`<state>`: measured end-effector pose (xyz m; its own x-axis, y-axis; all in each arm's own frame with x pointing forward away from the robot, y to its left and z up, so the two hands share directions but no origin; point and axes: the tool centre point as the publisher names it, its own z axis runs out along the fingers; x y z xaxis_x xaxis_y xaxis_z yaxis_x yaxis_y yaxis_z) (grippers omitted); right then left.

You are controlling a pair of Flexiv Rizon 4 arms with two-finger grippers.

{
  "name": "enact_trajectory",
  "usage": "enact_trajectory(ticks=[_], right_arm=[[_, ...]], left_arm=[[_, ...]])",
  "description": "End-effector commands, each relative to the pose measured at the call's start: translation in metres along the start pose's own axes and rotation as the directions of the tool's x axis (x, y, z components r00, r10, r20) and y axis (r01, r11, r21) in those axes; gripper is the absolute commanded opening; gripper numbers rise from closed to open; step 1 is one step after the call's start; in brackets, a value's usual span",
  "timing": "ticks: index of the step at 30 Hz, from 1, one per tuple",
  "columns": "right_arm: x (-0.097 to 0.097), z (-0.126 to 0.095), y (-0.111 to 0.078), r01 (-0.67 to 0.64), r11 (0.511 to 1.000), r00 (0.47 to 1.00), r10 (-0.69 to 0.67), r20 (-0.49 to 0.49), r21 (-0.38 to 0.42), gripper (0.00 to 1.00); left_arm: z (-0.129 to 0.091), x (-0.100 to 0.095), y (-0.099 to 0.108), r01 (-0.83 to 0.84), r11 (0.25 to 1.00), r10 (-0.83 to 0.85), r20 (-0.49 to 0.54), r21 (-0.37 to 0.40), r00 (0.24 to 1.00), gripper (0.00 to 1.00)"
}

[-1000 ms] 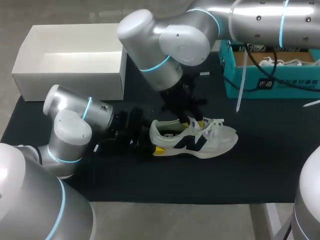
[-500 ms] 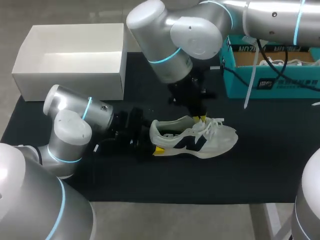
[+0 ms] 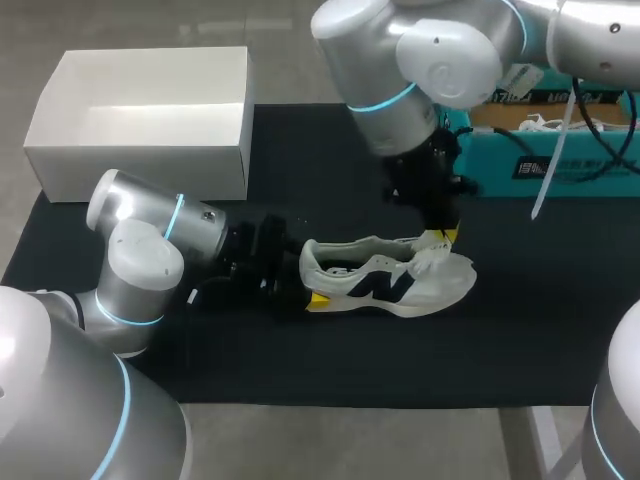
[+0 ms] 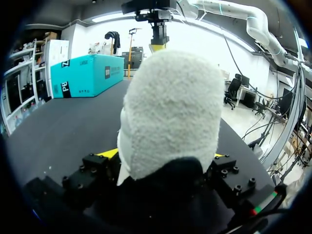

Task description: Take the shoe out of the shoebox, open the shoe tongue, remove and reinsert the insole, then place the shoe into the shoebox

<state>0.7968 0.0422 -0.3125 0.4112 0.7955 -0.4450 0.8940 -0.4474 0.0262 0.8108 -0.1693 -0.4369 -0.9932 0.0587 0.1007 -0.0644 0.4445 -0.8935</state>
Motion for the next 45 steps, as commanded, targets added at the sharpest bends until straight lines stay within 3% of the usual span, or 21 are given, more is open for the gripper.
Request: enact_trajectory(ticks=[1,9,11,14,15,16,22,26,29,32,35,38,45], right_arm=[[-0.006,0.024,0.002,-0.098,0.995,0.994,0.099,-0.046,0.03,0.0],[-0.01,0.061,0.008,-0.116,0.988,0.992,0.121,-0.044,0.1,0.0],[-0.01,0.066,0.009,-0.119,0.987,0.991,0.125,-0.048,0.111,0.18],[-0.01,0.066,0.008,-0.119,0.986,0.991,0.126,-0.051,0.116,0.57],[-0.01,0.064,0.007,-0.12,0.986,0.991,0.126,-0.052,0.114,0.93],[-0.01,0.061,0.007,-0.12,0.987,0.99,0.127,-0.055,0.111,1.0],[-0.013,0.046,0.003,-0.116,0.99,0.99,0.121,-0.066,0.078,1.0],[-0.012,0.016,-0.007,-0.083,0.996,0.989,0.085,-0.119,0.018,1.0],[-0.012,-0.01,-0.013,-0.001,1.0,0.97,-0.006,-0.245,-0.028,1.0],[-0.008,-0.031,-0.021,0.206,0.974,0.879,-0.227,-0.419,-0.096,1.0],[0.0,-0.05,-0.033,0.396,0.898,0.794,-0.44,-0.42,-0.193,1.0],[0.004,-0.067,-0.042,0.506,0.823,0.723,-0.568,-0.392,-0.259,1.0],[0.028,-0.097,-0.069,0.756,0.565,0.501,-0.824,-0.263,-0.331,1.0]], left_arm=[[-0.001,-0.001,0.004,0.001,1.0,-0.001,0.0,-0.004,1.0,0.0],[-0.001,-0.001,0.004,0.001,1.0,-0.001,0.0,-0.004,1.0,0.0],[-0.001,-0.001,0.004,0.001,1.0,-0.001,0.0,-0.004,1.0,0.0],[-0.001,-0.001,0.004,0.001,1.0,-0.001,0.0,-0.004,1.0,0.0],[-0.001,-0.001,0.004,0.001,1.0,-0.001,0.0,-0.004,1.0,0.0],[-0.001,-0.001,0.004,0.001,1.0,-0.001,0.0,-0.004,1.0,0.0],[-0.001,-0.001,0.004,0.001,1.0,-0.001,0.0,-0.004,1.0,0.0],[-0.001,-0.001,0.004,0.001,1.0,-0.001,0.0,-0.004,1.0,0.0],[-0.001,-0.001,0.004,0.001,1.0,-0.001,0.0,-0.004,1.0,0.0],[-0.001,-0.001,0.004,0.001,1.0,-0.001,0.0,-0.004,1.0,0.0],[-0.001,-0.001,0.004,0.001,1.0,-0.001,0.0,-0.004,1.0,0.0],[-0.001,-0.001,0.004,0.001,1.0,-0.001,0.0,-0.004,1.0,0.0],[-0.001,-0.001,0.004,0.001,1.0,-0.001,0.0,-0.004,1.0,0.0]])
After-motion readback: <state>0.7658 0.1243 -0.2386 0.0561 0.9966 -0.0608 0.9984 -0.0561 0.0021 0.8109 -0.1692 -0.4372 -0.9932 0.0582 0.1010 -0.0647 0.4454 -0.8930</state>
